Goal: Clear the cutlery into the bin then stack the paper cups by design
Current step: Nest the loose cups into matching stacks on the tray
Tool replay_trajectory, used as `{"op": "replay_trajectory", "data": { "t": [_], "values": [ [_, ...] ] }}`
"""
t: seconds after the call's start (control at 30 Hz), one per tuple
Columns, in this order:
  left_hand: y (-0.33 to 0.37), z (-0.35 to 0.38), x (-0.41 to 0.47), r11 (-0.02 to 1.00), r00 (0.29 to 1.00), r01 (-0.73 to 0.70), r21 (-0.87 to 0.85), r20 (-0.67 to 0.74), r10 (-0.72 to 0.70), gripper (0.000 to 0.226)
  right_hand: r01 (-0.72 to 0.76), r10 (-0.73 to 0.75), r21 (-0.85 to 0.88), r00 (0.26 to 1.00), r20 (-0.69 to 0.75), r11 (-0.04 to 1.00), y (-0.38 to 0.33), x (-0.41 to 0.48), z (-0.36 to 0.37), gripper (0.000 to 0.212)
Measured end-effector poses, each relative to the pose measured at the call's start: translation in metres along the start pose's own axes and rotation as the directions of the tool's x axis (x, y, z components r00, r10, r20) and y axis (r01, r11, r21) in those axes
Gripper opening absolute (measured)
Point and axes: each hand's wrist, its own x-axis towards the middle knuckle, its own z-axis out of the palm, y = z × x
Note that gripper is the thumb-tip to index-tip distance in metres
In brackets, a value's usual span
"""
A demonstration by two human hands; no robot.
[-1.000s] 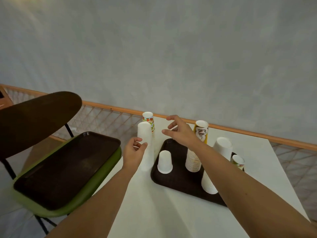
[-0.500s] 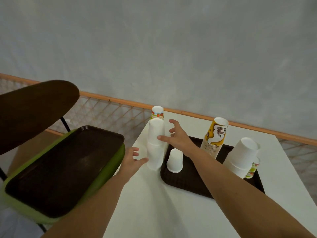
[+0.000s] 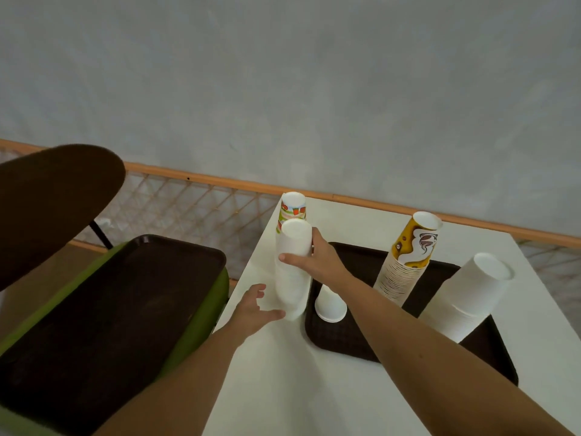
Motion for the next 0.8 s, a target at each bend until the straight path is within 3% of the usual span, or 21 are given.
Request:
{"op": "replay_trajectory", "data": {
  "t": [0.37,0.53,0.8],
  "values": [
    [-0.005,0.014,0.038,1.000,0.987,-0.013,0.028,0.159,0.009,0.089,-0.078,0.081,0.038,0.993,-0.087,0.996,0.004,0.015,-0.004,0.072],
    [-0.002,0.024,0.048,0.999,0.988,-0.049,-0.022,0.149,0.052,0.094,-0.113,0.124,0.087,0.983,-0.135,0.990,0.007,0.011,-0.009,0.069],
    [-0.011,0.023,0.048,0.997,0.988,-0.025,0.068,0.152,0.014,0.123,-0.166,0.192,0.150,0.965,-0.179,0.975,0.009,0.007,-0.008,0.066]
  ]
}}
